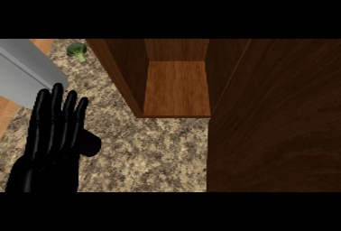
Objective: Pick up the wine, place it into the cabinet and close the cabinet
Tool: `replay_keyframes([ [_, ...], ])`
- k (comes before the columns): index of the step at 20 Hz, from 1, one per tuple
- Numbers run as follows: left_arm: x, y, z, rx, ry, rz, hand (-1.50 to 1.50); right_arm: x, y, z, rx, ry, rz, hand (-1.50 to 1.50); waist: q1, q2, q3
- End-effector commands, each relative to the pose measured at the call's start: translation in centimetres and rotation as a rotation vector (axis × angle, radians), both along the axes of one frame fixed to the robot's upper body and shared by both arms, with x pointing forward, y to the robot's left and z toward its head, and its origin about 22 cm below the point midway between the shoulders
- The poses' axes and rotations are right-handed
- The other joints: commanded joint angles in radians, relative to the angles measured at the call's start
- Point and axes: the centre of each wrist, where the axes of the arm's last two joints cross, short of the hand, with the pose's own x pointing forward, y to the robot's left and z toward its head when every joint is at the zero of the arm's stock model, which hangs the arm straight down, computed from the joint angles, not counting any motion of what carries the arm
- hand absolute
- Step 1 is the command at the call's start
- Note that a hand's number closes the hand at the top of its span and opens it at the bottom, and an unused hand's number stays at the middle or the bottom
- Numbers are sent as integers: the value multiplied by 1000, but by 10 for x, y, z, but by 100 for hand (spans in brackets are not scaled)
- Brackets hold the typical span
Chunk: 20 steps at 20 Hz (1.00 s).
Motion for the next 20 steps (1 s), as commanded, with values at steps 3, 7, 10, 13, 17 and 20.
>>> replay_keyframes([
  [3, -8, 0, 12, -37, -4, 35, -150, -10, 15, 25, 21, -24, -18, -150, 3, 0, -1],
  [7, -6, 8, 20, -43, 14, 72, -150, -24, 1, 38, -6, -38, -9, -150, -3, 0, 0],
  [10, -15, 9, 21, -33, 25, 97, -150, -9, 3, 33, 1, -5, -6, -150, 2, 0, 0],
  [13, -15, 30, 33, -29, 18, 132, -150, -25, 7, 30, 8, -11, -26, -150, -2, 0, 0],
  [17, -15, 46, 19, -16, 19, 159, -150, -21, 9, 35, 8, -12, -14, -150, 0, 0, -1],
  [20, -32, 55, 32, -11, 35, 176, -150, -26, -1, 42, -10, -39, -25, -150, 0, -1, 0],
])
